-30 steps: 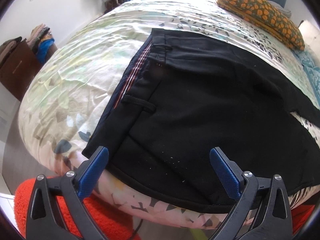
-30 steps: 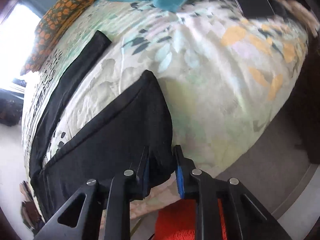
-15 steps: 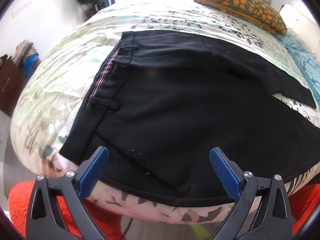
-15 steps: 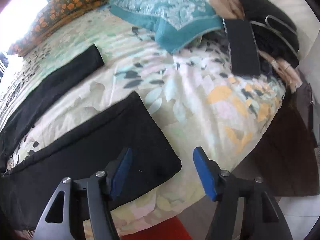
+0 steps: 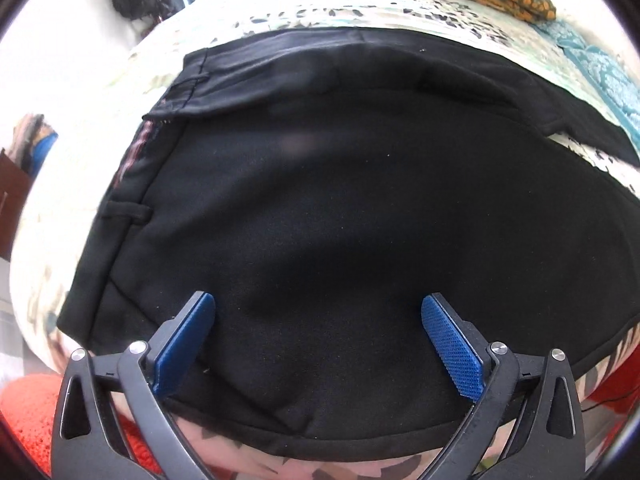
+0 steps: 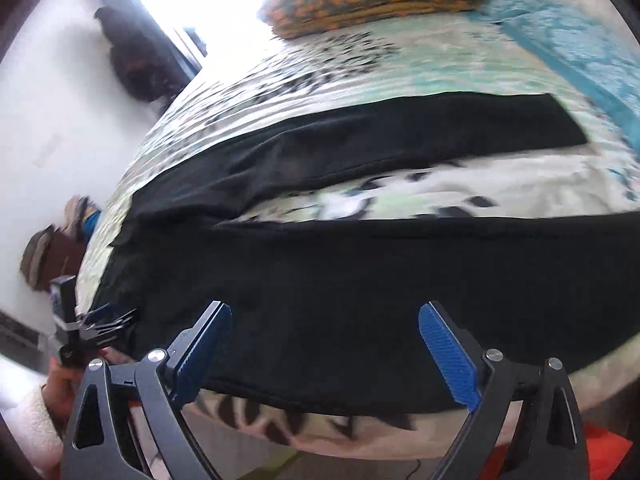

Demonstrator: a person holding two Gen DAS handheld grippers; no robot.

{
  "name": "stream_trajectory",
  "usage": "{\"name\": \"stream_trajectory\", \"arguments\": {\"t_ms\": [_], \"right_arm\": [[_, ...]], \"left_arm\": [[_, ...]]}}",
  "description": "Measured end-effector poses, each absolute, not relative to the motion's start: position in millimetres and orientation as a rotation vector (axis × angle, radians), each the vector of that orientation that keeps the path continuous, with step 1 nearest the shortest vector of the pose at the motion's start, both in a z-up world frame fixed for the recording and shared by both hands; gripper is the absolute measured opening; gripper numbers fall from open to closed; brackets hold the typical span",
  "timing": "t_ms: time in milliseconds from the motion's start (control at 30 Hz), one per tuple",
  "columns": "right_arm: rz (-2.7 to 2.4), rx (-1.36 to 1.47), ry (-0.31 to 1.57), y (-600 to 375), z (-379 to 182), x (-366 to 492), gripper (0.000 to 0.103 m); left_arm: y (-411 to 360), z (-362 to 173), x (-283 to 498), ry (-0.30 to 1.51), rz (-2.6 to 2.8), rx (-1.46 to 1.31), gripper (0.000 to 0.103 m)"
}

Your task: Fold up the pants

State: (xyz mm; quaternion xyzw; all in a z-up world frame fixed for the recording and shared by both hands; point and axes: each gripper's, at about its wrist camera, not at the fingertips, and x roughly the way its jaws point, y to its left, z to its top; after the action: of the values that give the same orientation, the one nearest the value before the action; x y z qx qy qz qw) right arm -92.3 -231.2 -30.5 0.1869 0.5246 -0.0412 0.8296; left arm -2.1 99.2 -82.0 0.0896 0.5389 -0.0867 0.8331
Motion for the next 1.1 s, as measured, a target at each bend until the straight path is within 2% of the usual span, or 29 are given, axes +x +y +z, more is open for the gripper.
{"name": "stream_trajectory", "arguments": {"t_ms": [67, 167, 267, 367, 433, 500, 733, 800, 900, 967, 1100], "right_arm": [[0.071, 0.423, 1.142, -187, -37, -53, 0.095], [0.285, 0.500, 1.156, -125, -44, 14, 0.094], [0.380, 0.564, 1.151, -77, -56, 84, 0.094], [0.431, 0.673, 1.208, -49, -94, 144, 0.094], [0.341, 0.704, 1.325, -41, -137, 171, 0.090], [0.224, 0.723, 1.446, -42, -178, 181, 0.080], [0.335, 0.634, 1.331, -33, -123, 200, 0.084], [0.352, 0.666, 1.371, -28, -132, 202, 0.086], [0.263, 0.604, 1.486, -19, -177, 204, 0.087], [0.231, 0.650, 1.417, -24, -182, 200, 0.087], [0.217, 0.638, 1.296, -33, -138, 187, 0.089]], "left_arm": [[105, -73, -1, 1.158, -0.205, 0.162, 0.102], [128, -53, -2, 1.082, -0.233, 0.020, 0.102], [145, -56, 3, 1.079, -0.218, -0.011, 0.102], [161, -70, 12, 1.140, -0.182, -0.048, 0.102], [162, -68, 16, 1.138, -0.192, -0.052, 0.102], [159, -68, 15, 1.143, -0.199, -0.034, 0.102], [166, -66, 22, 1.142, -0.215, -0.070, 0.102], [167, -68, 28, 1.141, -0.214, -0.079, 0.102], [161, -71, 31, 1.147, -0.197, -0.053, 0.102], [156, -73, 30, 1.148, -0.184, -0.015, 0.102], [151, -73, 28, 1.135, -0.180, 0.032, 0.102]]}}
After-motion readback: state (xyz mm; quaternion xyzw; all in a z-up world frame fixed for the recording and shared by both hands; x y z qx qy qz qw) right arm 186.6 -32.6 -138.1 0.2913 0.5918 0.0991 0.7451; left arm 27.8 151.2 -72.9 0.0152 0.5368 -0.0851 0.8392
